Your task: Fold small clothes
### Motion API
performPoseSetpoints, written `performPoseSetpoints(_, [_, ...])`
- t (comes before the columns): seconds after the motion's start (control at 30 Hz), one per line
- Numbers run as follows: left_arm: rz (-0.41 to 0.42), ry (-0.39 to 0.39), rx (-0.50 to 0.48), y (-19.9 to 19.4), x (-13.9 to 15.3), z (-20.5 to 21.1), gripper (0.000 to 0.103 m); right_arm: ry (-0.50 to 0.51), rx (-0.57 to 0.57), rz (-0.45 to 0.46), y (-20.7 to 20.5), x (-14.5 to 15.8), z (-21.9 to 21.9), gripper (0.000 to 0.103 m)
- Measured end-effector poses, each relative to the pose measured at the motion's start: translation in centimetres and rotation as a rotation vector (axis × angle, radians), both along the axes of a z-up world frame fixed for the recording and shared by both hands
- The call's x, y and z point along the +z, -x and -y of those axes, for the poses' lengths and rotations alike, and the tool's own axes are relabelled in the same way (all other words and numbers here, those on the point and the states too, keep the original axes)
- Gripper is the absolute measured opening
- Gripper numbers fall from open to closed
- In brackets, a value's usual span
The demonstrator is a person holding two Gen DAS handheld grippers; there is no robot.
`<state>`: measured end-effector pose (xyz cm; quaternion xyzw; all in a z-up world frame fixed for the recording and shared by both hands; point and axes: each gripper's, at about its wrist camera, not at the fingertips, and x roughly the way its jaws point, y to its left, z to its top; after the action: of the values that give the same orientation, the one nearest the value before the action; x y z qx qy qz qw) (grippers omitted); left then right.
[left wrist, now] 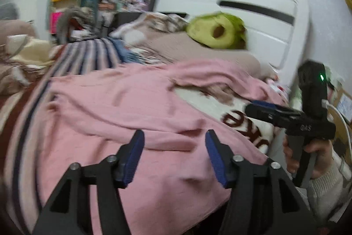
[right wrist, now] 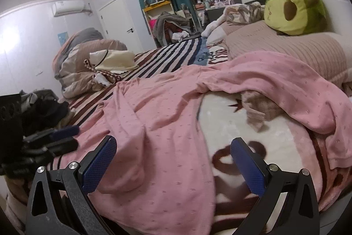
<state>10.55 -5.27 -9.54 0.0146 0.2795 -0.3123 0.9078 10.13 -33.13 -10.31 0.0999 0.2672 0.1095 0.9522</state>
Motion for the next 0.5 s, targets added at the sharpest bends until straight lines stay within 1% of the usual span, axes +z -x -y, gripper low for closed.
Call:
performPoseSetpoints(0.03, [0.009, 0.004, 0.043, 0.2, 0.3, -1.3, 0.061, 0.004, 0.006, -0.001, 0.0, 0.2, -0.6, 0.102])
performPoseSetpoints(0.1, [0.023, 0.012, 0.15, 0.5, 0.8, -4.1, 0.072, 0.008, 0.023, -0.002, -0.1, 0.6, -1.6, 0.102])
performPoseSetpoints(0.13, [0.03, 0.014, 0.197, 0.8, 0.8, -5.3, 0.075, 0.016, 0.038, -0.002, -0.2, 0.7, -2.4, 0.102])
performPoseSetpoints(0.17, [0.037, 0.015, 0.251, 1.0, 0.8, -7.0, 0.076, 0.031, 0.052, -0.003, -0.2, 0.8, -3.2, 0.102])
performPoseSetpoints(0.27, [0.04, -0.003, 0.355, 1.3, 0.3, -10.1, 0.078, 0.081, 0.095, -0.015, -0.9, 0.4, -5.4, 0.102])
performPoseSetpoints(0.4, [0.02, 0.001, 0.443, 1.2, -0.8, -13.6, 0.08, 0.144, 0.174, -0.044, -3.1, -0.6, -8.0, 0.102])
performPoseSetpoints(0.43, [0.017, 0.003, 0.453, 1.2, -1.0, -14.0, 0.08, 0.161, 0.194, -0.052, -3.7, -0.8, -8.6, 0.1])
performPoseSetpoints(0.47, [0.012, 0.005, 0.463, 1.1, -1.2, -14.4, 0.08, 0.175, 0.209, -0.062, -4.2, -1.0, -9.0, 0.093])
performPoseSetpoints(0.5, [0.009, 0.006, 0.47, 0.9, -1.5, -14.8, 0.08, 0.192, 0.228, -0.076, -4.9, -1.4, -9.5, 0.088])
